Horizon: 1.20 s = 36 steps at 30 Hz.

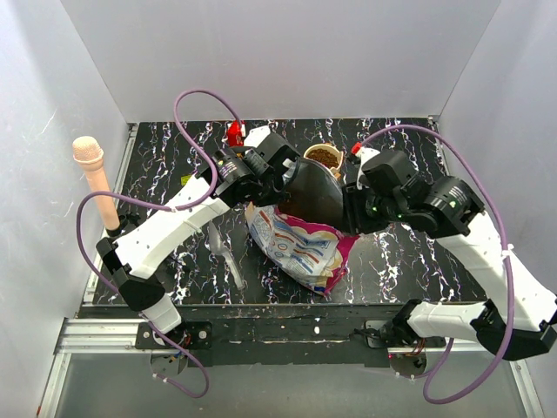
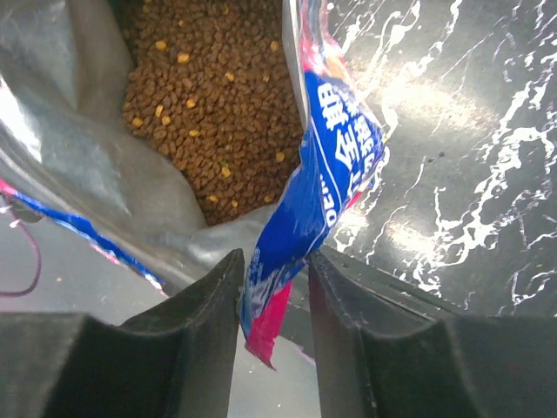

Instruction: Serve the pet food

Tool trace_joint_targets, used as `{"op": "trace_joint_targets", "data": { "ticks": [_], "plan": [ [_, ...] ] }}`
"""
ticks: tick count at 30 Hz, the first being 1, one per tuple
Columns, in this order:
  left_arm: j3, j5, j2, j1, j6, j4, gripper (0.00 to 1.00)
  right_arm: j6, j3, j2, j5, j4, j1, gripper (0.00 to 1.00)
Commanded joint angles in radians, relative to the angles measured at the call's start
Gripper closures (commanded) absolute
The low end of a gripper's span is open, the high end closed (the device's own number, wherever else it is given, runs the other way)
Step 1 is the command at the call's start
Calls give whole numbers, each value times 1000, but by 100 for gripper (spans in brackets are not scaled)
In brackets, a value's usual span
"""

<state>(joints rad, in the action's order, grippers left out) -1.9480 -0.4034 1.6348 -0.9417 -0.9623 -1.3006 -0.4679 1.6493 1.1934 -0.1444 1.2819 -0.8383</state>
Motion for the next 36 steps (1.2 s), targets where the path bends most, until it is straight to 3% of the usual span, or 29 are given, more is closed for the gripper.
{"op": "trace_joint_targets", "data": {
  "ticks": [1, 3, 9, 11, 15, 18, 21, 27, 31, 34, 36],
  "plan": [
    [-91, -129, -98, -3, -78, 126, 100, 139, -52, -52, 222, -79, 25, 67],
    [-121, -187, -89, -3, -96, 83, 100, 240, -37, -60, 301, -58, 24, 95],
    [-189, -325, -21, -3, -84, -40, 100, 362, 32, -88, 242, -65, 24, 99],
    [-178, -313, -16, -2, -78, -35, 100, 354, 56, -60, 302, -102, 25, 89],
    [-152, -273, -21, -2, -58, -12, 100, 247, 41, -41, 356, -235, 22, 39],
    [-157, -275, -21, -2, -41, -16, 100, 200, -11, -78, 350, -355, 22, 19],
    [-158, -278, -27, 0, -21, -2, 100, 213, -37, -81, 359, -385, -7, 16],
    [-181, -247, -7, 0, -12, 1, 100, 301, -151, -107, 149, -352, -93, 13],
    [-187, -252, -7, 3, 10, 14, 100, 337, -134, -127, -78, -302, -150, 14],
    [-190, -258, -9, 7, 8, 9, 100, 360, -135, -143, 11, -316, -150, 18],
    [-190, -258, -6, 11, 7, 11, 100, 342, -154, -121, 103, -303, -150, 28]
  ]
}}
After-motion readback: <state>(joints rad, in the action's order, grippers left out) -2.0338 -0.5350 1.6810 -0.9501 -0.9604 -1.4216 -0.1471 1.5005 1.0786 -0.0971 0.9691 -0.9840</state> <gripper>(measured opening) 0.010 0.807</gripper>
